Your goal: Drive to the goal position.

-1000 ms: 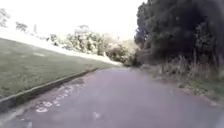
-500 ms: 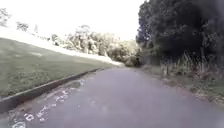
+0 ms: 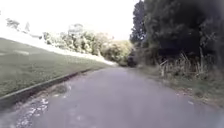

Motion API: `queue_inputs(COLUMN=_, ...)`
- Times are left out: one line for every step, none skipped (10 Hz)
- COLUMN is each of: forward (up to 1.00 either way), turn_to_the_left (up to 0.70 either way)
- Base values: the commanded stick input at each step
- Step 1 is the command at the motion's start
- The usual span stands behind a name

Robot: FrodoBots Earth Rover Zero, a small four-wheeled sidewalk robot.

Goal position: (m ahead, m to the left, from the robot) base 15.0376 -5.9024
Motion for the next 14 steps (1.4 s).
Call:
queue_inputs(forward=1.0, turn_to_the_left=0.0)
queue_inputs(forward=1.0, turn_to_the_left=0.0)
queue_inputs(forward=1.0, turn_to_the_left=0.0)
queue_inputs(forward=1.0, turn_to_the_left=0.0)
queue_inputs(forward=1.0, turn_to_the_left=0.0)
queue_inputs(forward=1.0, turn_to_the_left=0.0)
queue_inputs(forward=1.0, turn_to_the_left=0.0)
queue_inputs(forward=1.0, turn_to_the_left=0.0)
queue_inputs(forward=1.0, turn_to_the_left=0.0)
queue_inputs(forward=1.0, turn_to_the_left=-0.08)
queue_inputs(forward=1.0, turn_to_the_left=-0.19)
queue_inputs(forward=1.0, turn_to_the_left=-0.27)
queue_inputs(forward=1.0, turn_to_the_left=-0.27)
queue_inputs(forward=1.0, turn_to_the_left=-0.27)
